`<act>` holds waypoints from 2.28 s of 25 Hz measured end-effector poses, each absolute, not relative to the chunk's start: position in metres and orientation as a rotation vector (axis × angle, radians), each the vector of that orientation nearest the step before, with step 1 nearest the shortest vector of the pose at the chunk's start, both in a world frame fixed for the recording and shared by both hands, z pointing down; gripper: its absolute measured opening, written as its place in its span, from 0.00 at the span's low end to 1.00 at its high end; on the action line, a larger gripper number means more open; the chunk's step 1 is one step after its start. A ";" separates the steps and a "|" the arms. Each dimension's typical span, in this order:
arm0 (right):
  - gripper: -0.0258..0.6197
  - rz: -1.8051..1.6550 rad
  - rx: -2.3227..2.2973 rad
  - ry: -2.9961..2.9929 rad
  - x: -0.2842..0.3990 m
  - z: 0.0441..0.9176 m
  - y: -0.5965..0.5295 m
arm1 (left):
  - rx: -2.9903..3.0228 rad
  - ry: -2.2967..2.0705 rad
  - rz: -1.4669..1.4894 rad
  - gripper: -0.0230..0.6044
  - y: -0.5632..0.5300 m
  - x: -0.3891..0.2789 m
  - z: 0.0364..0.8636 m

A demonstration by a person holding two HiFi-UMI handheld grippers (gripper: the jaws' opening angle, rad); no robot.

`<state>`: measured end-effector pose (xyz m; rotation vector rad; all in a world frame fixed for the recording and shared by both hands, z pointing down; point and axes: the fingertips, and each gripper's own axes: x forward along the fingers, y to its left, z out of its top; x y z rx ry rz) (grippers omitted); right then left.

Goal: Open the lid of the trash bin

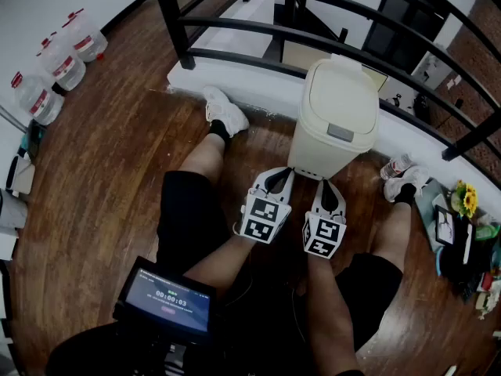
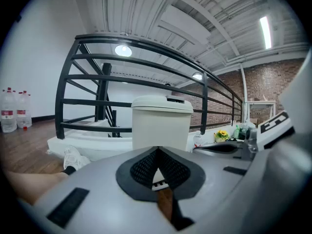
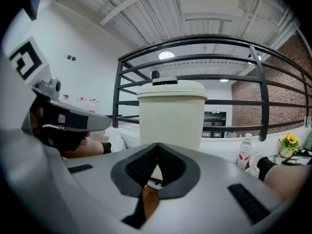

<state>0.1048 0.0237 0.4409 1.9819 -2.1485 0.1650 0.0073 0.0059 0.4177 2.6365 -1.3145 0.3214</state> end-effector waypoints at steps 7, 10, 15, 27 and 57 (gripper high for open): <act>0.05 0.192 1.936 -2.094 0.117 0.463 0.011 | 2.635 -1.293 0.372 0.03 -0.011 0.020 0.432; 0.05 0.200 1.912 -2.087 0.120 0.470 0.003 | 2.629 -1.291 0.409 0.03 -0.020 0.019 0.440; 0.05 0.231 1.878 -2.075 0.118 0.486 -0.006 | 2.603 -1.282 0.450 0.03 -0.036 0.022 0.453; 0.05 0.454 1.826 -1.998 0.123 0.541 -0.036 | 2.542 -1.267 0.527 0.03 -0.072 0.016 0.478; 0.05 0.820 1.721 -1.777 0.134 0.659 -0.069 | 2.506 -1.196 0.688 0.03 -0.121 0.011 0.524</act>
